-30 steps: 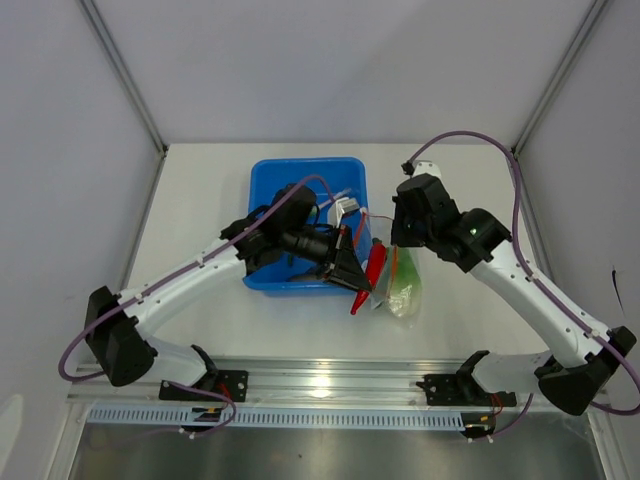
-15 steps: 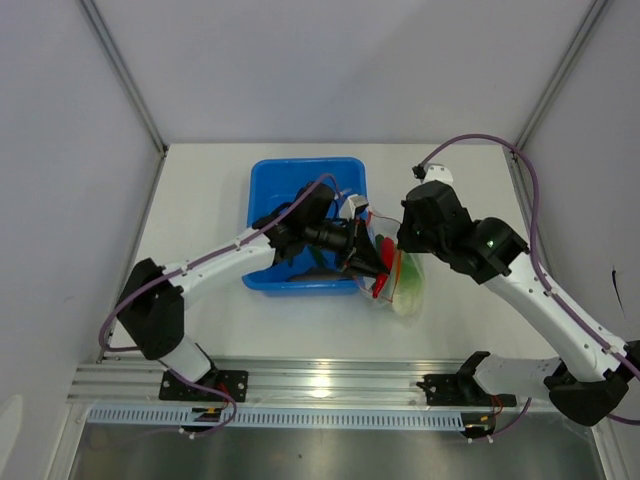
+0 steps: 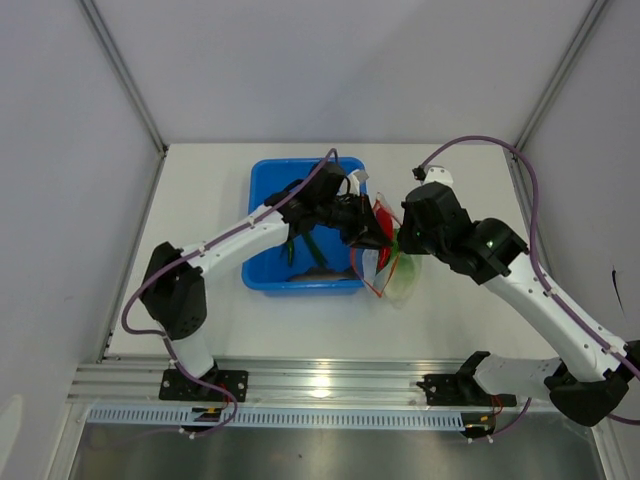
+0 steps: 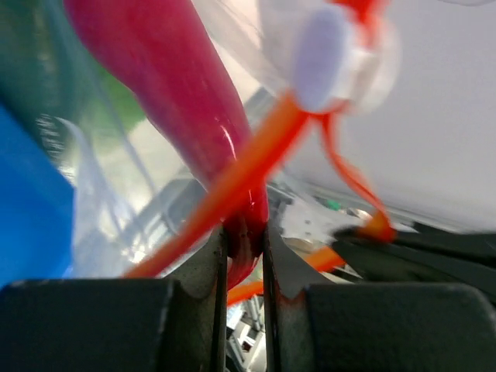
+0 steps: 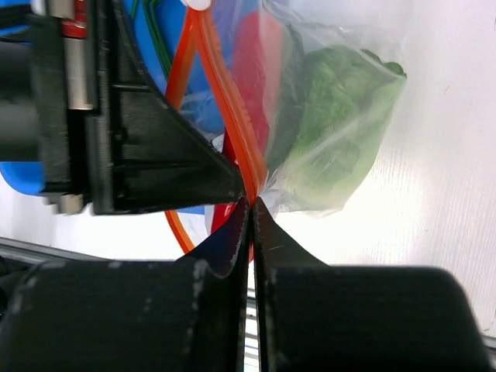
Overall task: Place the food in the zip-top bag and seal the zipper
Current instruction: Place the fake vegetable in the zipper food storage bag.
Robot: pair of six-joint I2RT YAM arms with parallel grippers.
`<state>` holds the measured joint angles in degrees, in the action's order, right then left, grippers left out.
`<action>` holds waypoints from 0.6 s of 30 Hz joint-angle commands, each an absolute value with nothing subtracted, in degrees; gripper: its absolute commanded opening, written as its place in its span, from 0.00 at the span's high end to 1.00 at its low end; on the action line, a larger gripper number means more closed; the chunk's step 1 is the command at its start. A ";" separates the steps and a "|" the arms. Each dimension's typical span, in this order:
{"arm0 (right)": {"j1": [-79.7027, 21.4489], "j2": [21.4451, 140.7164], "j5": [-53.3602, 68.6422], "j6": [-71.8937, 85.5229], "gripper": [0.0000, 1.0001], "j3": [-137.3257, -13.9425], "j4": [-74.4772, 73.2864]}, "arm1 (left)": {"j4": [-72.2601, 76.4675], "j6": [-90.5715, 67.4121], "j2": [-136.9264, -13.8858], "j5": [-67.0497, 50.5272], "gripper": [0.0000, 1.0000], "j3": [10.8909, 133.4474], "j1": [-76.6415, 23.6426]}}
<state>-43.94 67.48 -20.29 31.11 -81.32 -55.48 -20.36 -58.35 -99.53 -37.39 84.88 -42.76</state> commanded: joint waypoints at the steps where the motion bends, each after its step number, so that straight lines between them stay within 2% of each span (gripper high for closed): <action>1: -44.38 66.88 -20.39 32.08 1.00 -81.74 -53.62 | -22.41 -54.94 -101.16 -32.96 0.99 86.57 -43.94; 5: -44.38 67.85 -19.25 32.25 1.00 -82.26 -53.00 | -25.48 -52.30 -103.36 -28.85 0.99 88.07 -45.17; 7: -44.38 68.11 -18.99 32.26 1.00 -82.53 -52.82 | -26.36 -51.16 -104.06 -26.04 0.96 87.98 -45.26; 8: -44.38 68.55 -18.90 32.26 1.00 -82.70 -52.65 | -26.72 -50.63 -104.15 -24.88 0.93 88.07 -45.44; 9: -44.30 68.64 -18.90 32.26 1.00 -82.79 -52.73 | -27.24 -49.58 -104.41 -23.83 0.83 88.15 -45.53; 11: -44.30 68.90 -18.72 32.17 1.00 -83.14 -52.65 | -27.51 -48.52 -105.03 -22.94 0.73 88.59 -45.70; 12: -44.30 68.91 -18.72 32.17 1.00 -83.23 -52.65 | -27.94 -47.56 -105.38 -22.77 0.64 89.72 -45.88; 16: -43.86 69.08 -18.54 32.08 1.00 -83.85 -53.17 | -29.62 -46.06 -106.17 -24.16 0.59 90.44 -46.14; 18: -43.07 68.91 -18.72 31.99 1.00 -84.46 -54.22 | -30.67 -44.30 -105.21 -23.82 0.50 90.53 -46.67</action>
<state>-43.72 69.19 -18.57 31.46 -81.45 -54.96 -28.84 -48.21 -105.97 -25.06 88.01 -45.95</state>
